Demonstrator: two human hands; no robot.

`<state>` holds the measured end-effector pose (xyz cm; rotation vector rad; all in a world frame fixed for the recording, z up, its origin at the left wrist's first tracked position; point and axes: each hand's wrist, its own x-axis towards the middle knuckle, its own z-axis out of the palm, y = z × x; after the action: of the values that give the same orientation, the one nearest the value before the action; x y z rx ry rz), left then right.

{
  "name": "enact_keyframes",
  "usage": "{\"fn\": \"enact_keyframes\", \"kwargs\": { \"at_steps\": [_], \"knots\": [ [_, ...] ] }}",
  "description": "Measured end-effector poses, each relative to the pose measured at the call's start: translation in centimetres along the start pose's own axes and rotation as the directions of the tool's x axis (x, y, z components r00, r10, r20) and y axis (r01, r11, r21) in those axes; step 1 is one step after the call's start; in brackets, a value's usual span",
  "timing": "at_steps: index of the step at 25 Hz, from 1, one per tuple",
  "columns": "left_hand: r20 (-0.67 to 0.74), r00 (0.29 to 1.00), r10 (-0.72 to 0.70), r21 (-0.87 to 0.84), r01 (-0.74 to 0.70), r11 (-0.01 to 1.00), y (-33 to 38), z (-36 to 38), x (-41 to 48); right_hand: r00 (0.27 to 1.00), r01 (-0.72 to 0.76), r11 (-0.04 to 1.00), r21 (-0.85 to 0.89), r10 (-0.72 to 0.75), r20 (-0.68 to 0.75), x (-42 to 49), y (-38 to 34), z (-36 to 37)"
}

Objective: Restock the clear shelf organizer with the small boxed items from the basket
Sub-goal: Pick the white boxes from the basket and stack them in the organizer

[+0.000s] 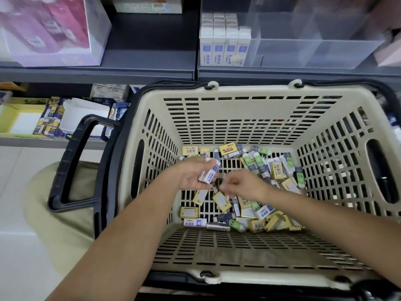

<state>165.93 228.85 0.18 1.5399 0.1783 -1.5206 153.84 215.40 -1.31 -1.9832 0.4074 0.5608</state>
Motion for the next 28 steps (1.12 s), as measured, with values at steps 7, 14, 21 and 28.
{"fn": "enact_keyframes", "kwargs": {
  "at_steps": [7,14,21,28],
  "knots": [
    [-0.062,0.998,0.012,-0.018,-0.013,1.000,-0.2,0.1,0.3,0.879,0.457,0.531,-0.714,-0.147,0.453,-0.8,0.3,5.1],
    [-0.046,0.998,0.043,0.038,-0.041,0.998,-0.2,-0.1,0.3,0.879,0.399,0.542,-0.739,0.002,0.476,-0.7,0.2,5.1],
    [-0.015,1.000,0.010,0.246,-0.006,0.969,-0.4,-0.6,0.7,0.906,0.009,0.948,-0.317,0.126,0.404,-0.7,-0.9,0.7],
    [0.238,0.944,-0.230,0.322,0.147,0.935,-1.0,-0.7,0.3,0.998,-0.019,0.979,0.202,0.005,0.070,0.0,-1.7,-1.6]
  ]
}}
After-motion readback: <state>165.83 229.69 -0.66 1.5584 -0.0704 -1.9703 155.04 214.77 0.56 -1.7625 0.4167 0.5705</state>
